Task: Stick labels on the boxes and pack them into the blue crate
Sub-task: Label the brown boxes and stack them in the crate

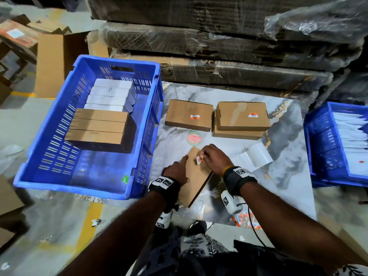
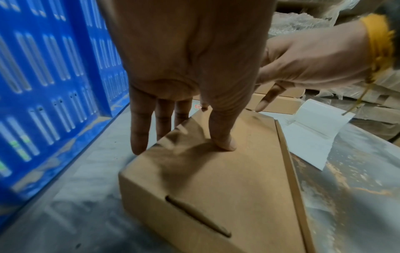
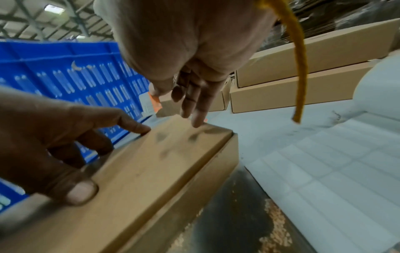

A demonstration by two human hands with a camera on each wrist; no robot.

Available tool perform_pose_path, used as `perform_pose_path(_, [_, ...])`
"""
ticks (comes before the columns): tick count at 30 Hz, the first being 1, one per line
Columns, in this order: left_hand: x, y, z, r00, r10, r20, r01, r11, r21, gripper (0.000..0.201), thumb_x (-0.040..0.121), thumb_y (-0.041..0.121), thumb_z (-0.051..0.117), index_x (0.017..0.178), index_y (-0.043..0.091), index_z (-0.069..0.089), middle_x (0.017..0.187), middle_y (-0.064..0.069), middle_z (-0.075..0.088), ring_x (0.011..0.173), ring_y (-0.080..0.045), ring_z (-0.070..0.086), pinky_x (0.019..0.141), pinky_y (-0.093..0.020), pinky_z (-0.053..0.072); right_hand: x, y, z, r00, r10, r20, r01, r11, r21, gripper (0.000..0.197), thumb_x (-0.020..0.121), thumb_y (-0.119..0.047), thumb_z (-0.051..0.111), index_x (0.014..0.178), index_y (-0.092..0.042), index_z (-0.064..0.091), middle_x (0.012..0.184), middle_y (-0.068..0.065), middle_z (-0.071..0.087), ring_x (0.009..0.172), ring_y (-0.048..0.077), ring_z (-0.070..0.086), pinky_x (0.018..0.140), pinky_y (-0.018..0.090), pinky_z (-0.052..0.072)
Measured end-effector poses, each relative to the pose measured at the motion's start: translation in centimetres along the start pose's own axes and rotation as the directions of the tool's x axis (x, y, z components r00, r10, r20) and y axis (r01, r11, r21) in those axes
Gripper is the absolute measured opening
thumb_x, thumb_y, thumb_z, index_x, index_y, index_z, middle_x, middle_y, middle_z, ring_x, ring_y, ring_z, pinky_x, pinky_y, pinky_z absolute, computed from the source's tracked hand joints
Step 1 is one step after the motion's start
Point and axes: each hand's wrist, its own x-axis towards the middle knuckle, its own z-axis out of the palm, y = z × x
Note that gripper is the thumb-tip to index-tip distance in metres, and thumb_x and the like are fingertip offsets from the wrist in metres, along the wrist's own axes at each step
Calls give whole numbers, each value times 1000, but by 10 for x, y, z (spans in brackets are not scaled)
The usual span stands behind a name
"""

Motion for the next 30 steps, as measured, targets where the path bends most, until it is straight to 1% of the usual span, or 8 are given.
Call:
perform_pose_path(5, [-6, 13, -6, 996, 40, -75, -26, 982, 185, 91, 88, 42, 66, 155, 24, 7, 144, -13, 30, 128, -34, 42, 95, -45, 45, -52, 26, -3, 987, 163, 16, -161, 952, 260, 11, 87, -26, 69, 83, -19, 62, 89, -5, 64, 85, 15, 59, 78, 27, 44])
perform_pose_path(8, [-8, 24, -5, 978, 156, -142, -113, 957, 268, 82, 87, 39, 67, 151, 22, 19, 147, -15, 24, 131, -35, 34, 92, -46, 47, -88, 51, -3, 951, 297, 83, -309, 920, 240, 15, 85, -29, 72, 78, -25, 59, 89, -5, 66, 86, 16, 60, 70, 22, 41])
perform_pose_path(11, [-9, 34, -1, 950, 288, -123, -235, 916, 326, 74, 88, 36, 65, 149, 21, 26, 152, -18, 21, 139, -38, 24, 98, -49, 44, -117, 68, -1, 895, 434, 101, -446, 869, 217, 22, 85, -28, 71, 70, -28, 56, 83, -8, 64, 88, 16, 60, 62, 10, 36])
perform_pose_path(15, [-12, 47, 8, 918, 391, -63, -344, 866, 363, 62, 88, 29, 62, 143, 18, 36, 149, -18, 27, 136, -38, 28, 97, -49, 45, -148, 70, 1, 828, 537, 160, -555, 825, 105, 29, 88, -32, 68, 66, -29, 48, 79, -6, 57, 82, 15, 54, 65, 22, 38])
perform_pose_path(17, [-14, 50, 13, 912, 409, -41, -367, 856, 363, 60, 87, 27, 62, 141, 17, 39, 147, -18, 29, 134, -39, 31, 97, -48, 45, -156, 73, 9, 801, 565, 197, -584, 809, 58, 25, 87, -30, 67, 68, -27, 52, 83, -4, 63, 81, 16, 58, 67, 22, 43])
perform_pose_path(20, [-17, 48, 17, 904, 427, -27, -387, 844, 370, 58, 86, 27, 62, 138, 15, 42, 147, -19, 28, 132, -38, 32, 96, -48, 46, -160, 75, 23, 792, 573, 211, -589, 808, 16, 8, 84, -26, 65, 78, -26, 59, 99, 4, 72, 88, 20, 66, 76, 27, 52])
perform_pose_path(24, [-18, 40, 17, 912, 409, 10, -385, 849, 363, 62, 88, 26, 62, 144, 19, 37, 157, -17, 16, 139, -39, 25, 102, -51, 43, -157, 72, 34, 785, 590, 189, -611, 787, 85, 8, 81, -27, 62, 82, -20, 65, 96, 4, 73, 91, 27, 69, 81, 36, 57])
perform_pose_path(30, [-21, 31, 18, 923, 383, 43, -374, 861, 345, 70, 89, 25, 64, 150, 25, 29, 162, -8, 5, 146, -34, 17, 107, -50, 39, -149, 80, 43, 786, 604, 135, -604, 796, -44, 7, 81, -26, 63, 87, -27, 60, 93, -4, 64, 82, 18, 55, 71, 23, 44])
